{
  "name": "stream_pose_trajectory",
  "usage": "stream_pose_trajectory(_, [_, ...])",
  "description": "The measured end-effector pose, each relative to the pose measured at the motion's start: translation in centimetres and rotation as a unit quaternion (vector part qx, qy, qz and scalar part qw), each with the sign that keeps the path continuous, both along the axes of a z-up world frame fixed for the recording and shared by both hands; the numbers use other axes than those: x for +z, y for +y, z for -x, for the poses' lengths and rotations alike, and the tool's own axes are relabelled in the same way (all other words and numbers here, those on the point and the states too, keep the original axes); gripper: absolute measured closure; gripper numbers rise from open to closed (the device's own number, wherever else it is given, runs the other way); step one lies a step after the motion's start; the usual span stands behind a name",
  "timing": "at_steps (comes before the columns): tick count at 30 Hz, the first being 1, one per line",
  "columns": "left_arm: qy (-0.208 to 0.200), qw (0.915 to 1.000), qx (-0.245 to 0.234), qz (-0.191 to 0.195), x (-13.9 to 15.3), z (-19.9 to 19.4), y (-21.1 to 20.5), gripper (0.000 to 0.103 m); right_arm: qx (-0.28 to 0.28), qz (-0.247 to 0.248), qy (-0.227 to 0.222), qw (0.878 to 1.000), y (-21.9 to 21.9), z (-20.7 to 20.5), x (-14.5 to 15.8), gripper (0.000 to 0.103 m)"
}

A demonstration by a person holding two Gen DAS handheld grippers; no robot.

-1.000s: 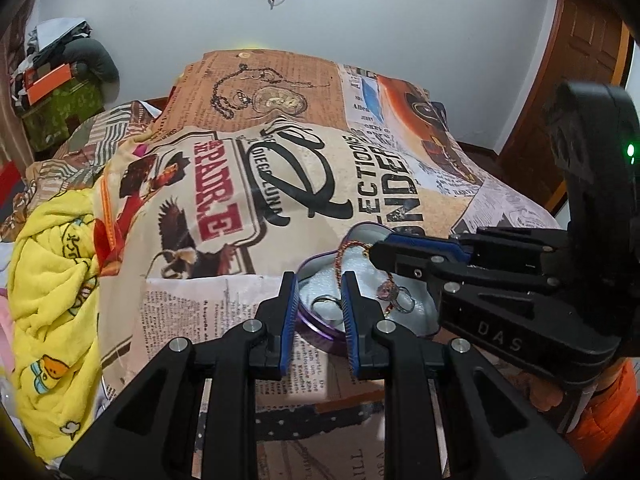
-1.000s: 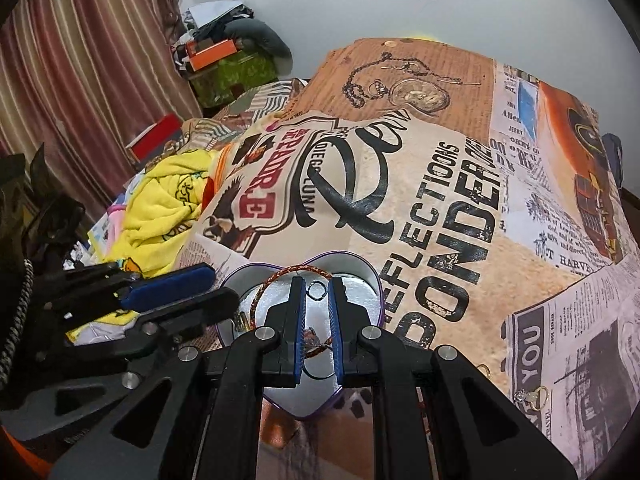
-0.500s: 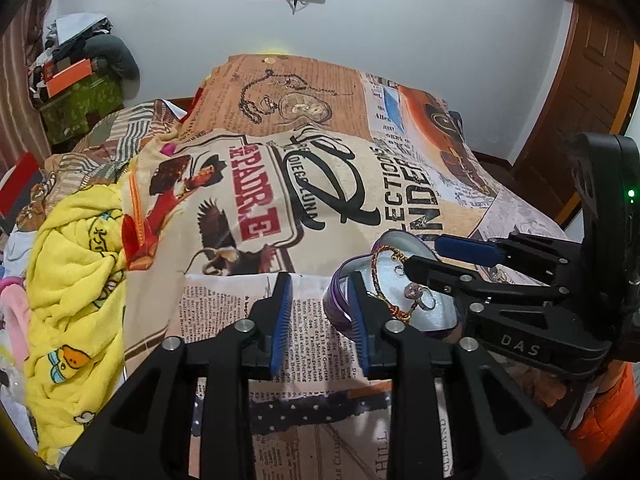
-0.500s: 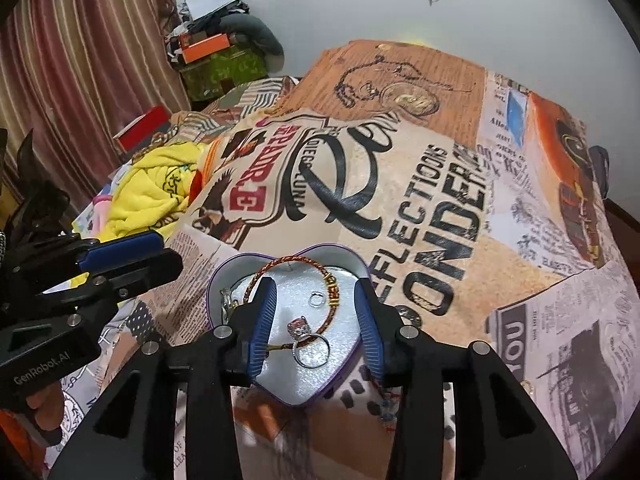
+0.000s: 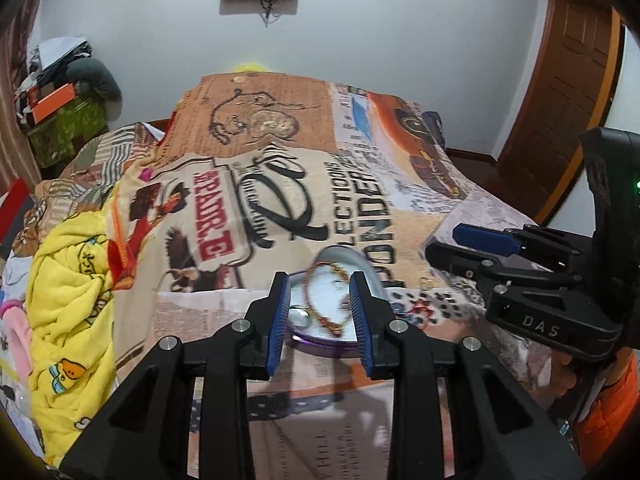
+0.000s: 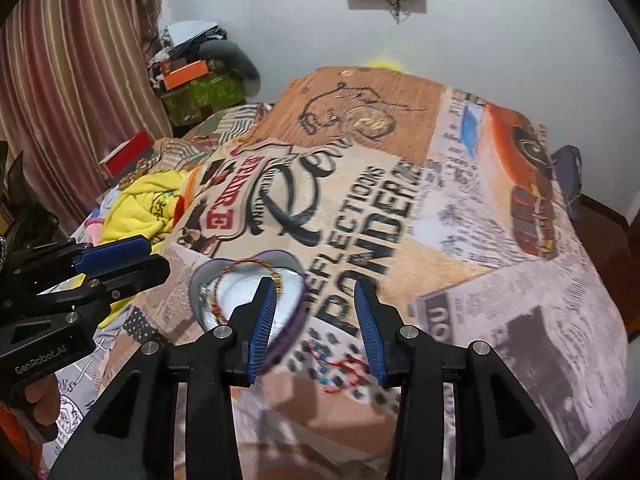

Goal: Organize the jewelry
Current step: 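Move both tools away from the tin toward the remaining earrings, then grasp a gold hoop earring with the right tool while the left tool grasps the blue beaded earring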

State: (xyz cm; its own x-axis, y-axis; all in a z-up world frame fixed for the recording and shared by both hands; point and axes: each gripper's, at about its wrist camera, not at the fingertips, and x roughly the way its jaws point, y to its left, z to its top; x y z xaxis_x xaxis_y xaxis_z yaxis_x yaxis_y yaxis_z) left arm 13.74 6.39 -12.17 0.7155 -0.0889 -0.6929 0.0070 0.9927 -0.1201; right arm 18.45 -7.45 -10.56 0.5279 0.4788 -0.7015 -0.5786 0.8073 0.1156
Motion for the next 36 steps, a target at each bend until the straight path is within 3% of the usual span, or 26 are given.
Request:
stream_pose_trajectory(8, [0.025,0.9988,-0.041,0.012,-1.0,-0.9,-4.1,0.073,-0.059,0.006,-0.002,0.998,-6.0,-0.2,0.1,0.066])
stream_pose_trajectory(18, [0.067,0.9938,-0.086,0.022,-3.9,-1.9,-8.0,0.073,-0.111,0.036,0.052,0.992,-11.7,-1.1,-4.0,0.066])
stream_pose_trajectory(28, [0.118,0.9878,-0.092,0.043,-7.4,-2.4,-8.9,0.073,-0.077,0.044,0.089,0.992,-10.2,-2.8,-7.1,0.066])
stream_pose_trajectory(36, [0.123,0.9879,-0.082,0.047,-8.5,-3.1,-8.3,0.073,-0.060,0.060,0.113,0.990,-9.0,-4.5,-8.4,0.066])
